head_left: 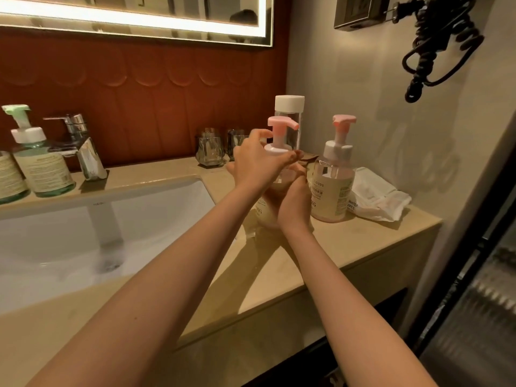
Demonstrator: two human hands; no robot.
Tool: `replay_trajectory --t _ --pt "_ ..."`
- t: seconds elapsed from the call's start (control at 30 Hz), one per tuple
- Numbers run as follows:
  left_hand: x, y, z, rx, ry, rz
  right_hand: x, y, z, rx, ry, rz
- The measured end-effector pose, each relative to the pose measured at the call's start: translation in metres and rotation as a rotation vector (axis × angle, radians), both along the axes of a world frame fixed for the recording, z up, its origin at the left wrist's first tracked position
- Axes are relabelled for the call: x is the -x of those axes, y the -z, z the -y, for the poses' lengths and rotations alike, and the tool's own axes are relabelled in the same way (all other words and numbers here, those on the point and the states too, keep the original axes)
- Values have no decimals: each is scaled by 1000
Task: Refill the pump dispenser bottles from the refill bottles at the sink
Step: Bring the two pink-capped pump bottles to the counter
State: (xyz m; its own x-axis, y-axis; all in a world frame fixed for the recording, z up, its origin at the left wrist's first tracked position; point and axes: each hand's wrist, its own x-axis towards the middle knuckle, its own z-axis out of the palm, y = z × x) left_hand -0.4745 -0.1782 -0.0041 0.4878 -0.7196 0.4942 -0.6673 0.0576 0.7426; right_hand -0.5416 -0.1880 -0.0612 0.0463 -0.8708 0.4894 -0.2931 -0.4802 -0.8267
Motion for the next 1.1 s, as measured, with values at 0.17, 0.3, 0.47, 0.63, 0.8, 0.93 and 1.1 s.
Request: replay_trajectory --t 0.17,0.3,0.47,0.63,0.8,0.93,1.1 --pt "-1 -1 -1 -76 84 21 5 4 -7 -123 -30 52" --pt "-3 -6 -8 -68 223 -53 6 -3 -11 -162 -93 89" --pt "-16 -9 -17 118 14 -167 0 -4 -8 -112 -43 -8" --pt "-9 -10 -22 -77 278 -107 5 0 -7 -59 -35 -5" --pt "-18 -10 -23 30 134 -178 3 -2 -8 -81 -35 -28" --pt "-23 -4 -26 42 195 -172 2 -1 -6 -82 -25 -37" --pt "-13 4 -23 -50 373 -120 2 1 -3 -45 19 -96"
